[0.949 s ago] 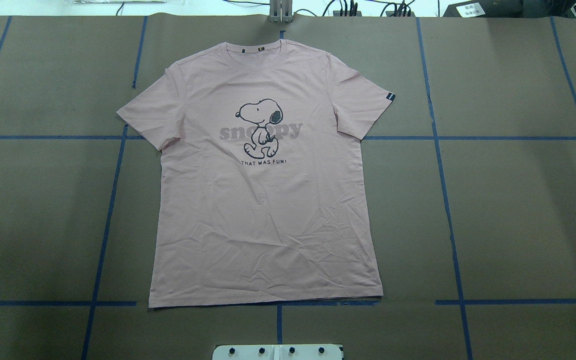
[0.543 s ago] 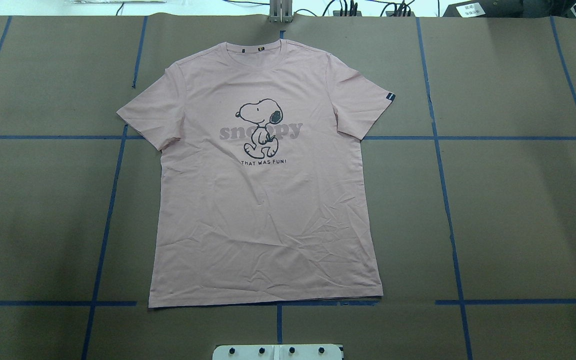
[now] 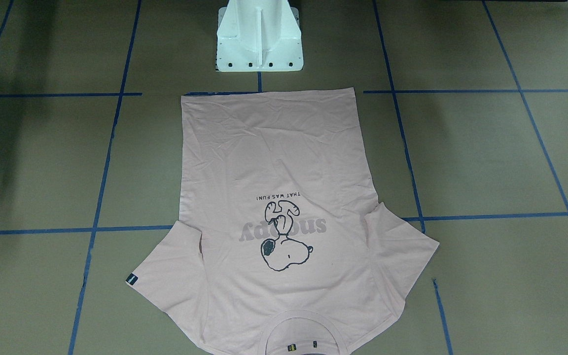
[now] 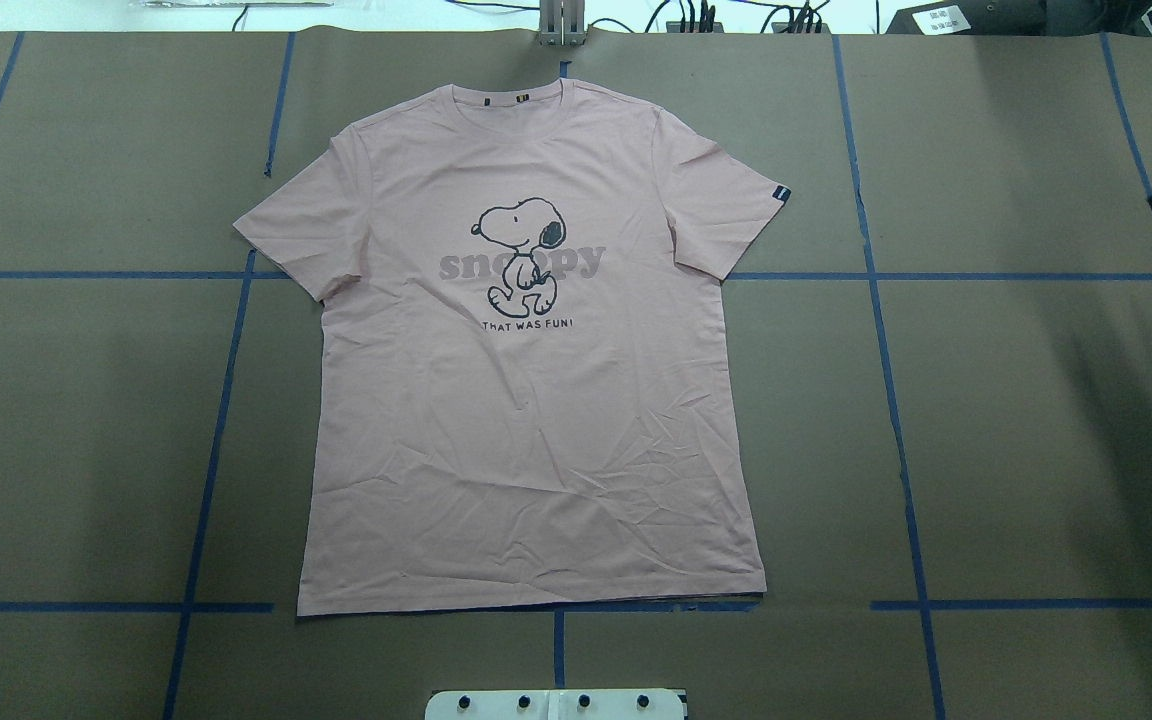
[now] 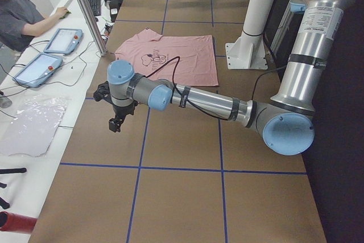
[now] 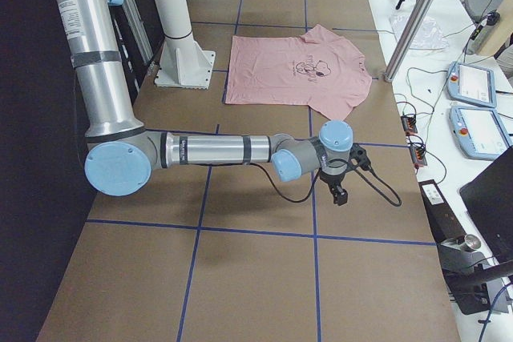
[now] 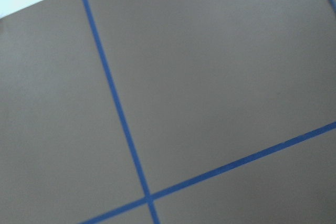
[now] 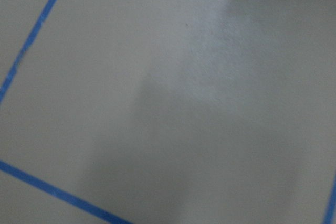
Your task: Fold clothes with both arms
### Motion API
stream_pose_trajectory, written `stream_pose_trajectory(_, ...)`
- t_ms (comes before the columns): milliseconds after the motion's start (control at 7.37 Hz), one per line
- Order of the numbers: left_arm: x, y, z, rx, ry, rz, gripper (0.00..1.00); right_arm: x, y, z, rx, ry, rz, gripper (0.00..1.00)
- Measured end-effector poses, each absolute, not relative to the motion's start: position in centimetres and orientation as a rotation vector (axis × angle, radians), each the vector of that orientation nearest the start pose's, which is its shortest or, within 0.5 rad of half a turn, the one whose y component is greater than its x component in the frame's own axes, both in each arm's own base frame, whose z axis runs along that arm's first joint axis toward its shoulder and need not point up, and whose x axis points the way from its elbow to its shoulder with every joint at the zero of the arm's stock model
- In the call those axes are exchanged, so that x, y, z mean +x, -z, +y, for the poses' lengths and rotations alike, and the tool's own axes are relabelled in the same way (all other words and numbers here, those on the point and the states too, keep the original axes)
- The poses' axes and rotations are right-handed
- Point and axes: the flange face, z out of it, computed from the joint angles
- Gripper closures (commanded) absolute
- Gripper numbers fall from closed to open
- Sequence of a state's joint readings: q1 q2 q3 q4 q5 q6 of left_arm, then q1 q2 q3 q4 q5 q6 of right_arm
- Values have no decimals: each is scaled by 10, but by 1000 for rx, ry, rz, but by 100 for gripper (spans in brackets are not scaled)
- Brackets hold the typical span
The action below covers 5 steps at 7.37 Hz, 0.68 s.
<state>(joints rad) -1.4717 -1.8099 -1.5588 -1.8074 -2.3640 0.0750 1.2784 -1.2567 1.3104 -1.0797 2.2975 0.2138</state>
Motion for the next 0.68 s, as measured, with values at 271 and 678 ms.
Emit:
stream_pose_trajectory(271,36,-494,-617,476,-370,836,0,-236,-482,-662,291,164,-859,0)
stream_pose_trajectory(678,90,-485,-639,424,-268,888,0,-352,-414,-661,243,56,-880,1)
